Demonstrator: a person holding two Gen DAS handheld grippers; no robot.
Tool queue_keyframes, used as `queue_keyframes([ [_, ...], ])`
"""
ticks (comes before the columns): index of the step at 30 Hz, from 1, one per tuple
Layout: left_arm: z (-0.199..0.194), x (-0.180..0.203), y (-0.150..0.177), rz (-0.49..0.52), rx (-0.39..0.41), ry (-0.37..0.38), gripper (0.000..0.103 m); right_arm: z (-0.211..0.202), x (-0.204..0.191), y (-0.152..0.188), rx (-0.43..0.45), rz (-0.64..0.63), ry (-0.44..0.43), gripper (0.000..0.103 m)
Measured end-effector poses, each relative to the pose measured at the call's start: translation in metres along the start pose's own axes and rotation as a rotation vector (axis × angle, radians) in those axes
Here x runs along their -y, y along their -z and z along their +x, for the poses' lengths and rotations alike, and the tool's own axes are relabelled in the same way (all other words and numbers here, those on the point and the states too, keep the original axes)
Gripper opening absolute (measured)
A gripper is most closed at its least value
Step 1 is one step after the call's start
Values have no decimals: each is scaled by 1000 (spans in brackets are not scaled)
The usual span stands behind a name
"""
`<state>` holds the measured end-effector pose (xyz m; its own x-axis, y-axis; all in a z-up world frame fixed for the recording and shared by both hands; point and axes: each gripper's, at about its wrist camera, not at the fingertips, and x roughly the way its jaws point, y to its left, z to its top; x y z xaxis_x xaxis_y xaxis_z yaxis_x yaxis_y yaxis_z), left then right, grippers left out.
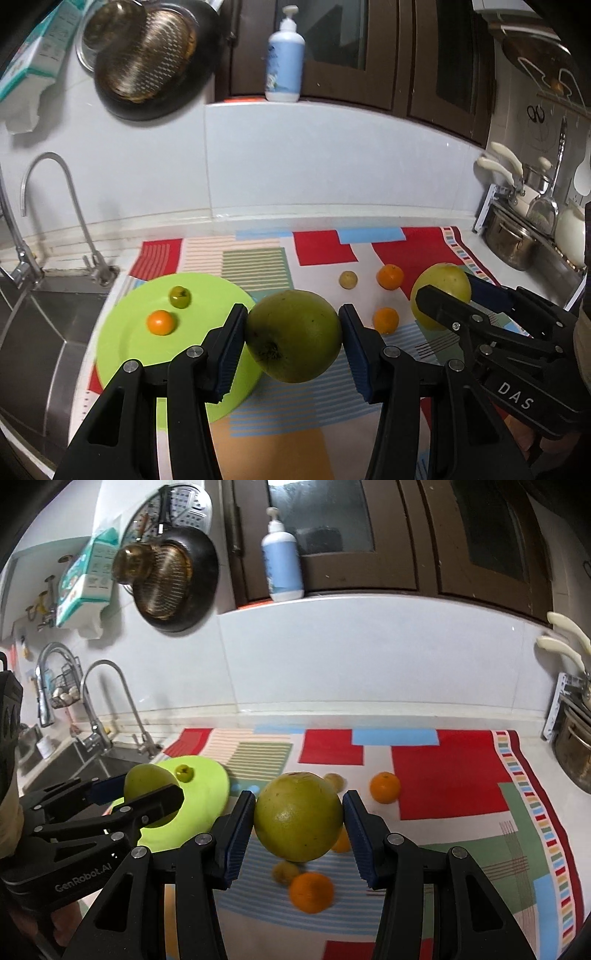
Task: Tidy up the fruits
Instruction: 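Carry the citrus and apple onto the green plate and open both tools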
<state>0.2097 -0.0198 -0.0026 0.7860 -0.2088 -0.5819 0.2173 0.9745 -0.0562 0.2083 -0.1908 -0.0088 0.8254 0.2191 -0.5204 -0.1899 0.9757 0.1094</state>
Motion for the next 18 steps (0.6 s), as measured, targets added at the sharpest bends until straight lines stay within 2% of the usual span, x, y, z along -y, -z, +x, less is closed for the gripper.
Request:
queue_keyframes([
  [7, -24, -31, 1, -11, 29, -35, 50, -5, -35, -3, 24, -21, -28, 50],
  [18, -42, -90, 5, -22, 44, -108, 50, 10, -97, -10, 37, -53, -85, 50],
])
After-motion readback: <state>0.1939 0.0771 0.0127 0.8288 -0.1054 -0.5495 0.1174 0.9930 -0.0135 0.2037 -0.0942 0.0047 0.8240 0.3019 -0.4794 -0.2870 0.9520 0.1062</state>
